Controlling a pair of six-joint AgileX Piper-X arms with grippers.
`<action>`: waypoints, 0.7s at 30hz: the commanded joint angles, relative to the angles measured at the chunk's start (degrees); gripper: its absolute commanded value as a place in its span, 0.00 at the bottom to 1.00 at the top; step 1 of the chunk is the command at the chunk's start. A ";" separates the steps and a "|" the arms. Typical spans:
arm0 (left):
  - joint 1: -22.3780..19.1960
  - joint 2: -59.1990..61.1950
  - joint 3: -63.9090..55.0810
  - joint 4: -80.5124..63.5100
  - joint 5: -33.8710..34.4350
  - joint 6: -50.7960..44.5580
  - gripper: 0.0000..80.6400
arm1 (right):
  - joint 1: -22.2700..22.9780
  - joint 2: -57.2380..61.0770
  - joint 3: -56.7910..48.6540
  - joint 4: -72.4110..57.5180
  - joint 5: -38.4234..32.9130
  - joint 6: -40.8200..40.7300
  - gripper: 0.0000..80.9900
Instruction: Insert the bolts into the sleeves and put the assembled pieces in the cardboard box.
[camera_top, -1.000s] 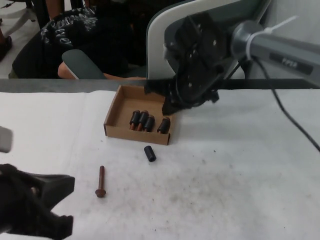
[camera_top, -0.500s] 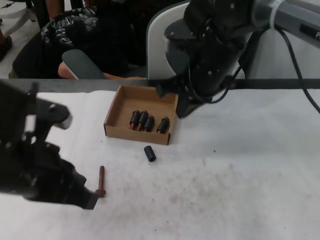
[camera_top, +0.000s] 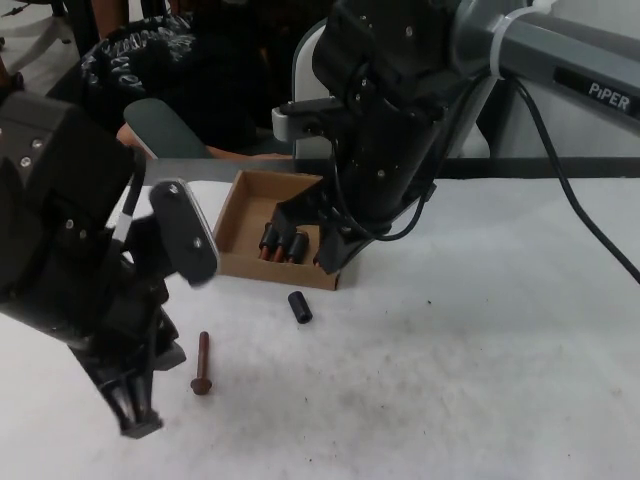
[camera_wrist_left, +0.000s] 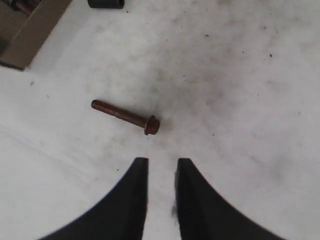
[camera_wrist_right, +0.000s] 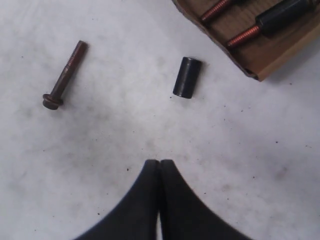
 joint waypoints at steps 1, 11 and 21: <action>-0.01 0.60 -0.70 0.30 -0.65 9.57 0.26 | 0.04 -1.03 -0.28 -0.33 -0.51 -0.51 0.00; -0.01 2.66 -0.58 -0.54 0.66 21.28 0.26 | 0.27 -0.81 -0.28 -0.30 -2.14 -0.12 0.02; 3.23 5.64 -0.58 -2.22 0.21 17.93 0.26 | 0.37 0.02 1.07 -3.74 -1.29 5.79 0.66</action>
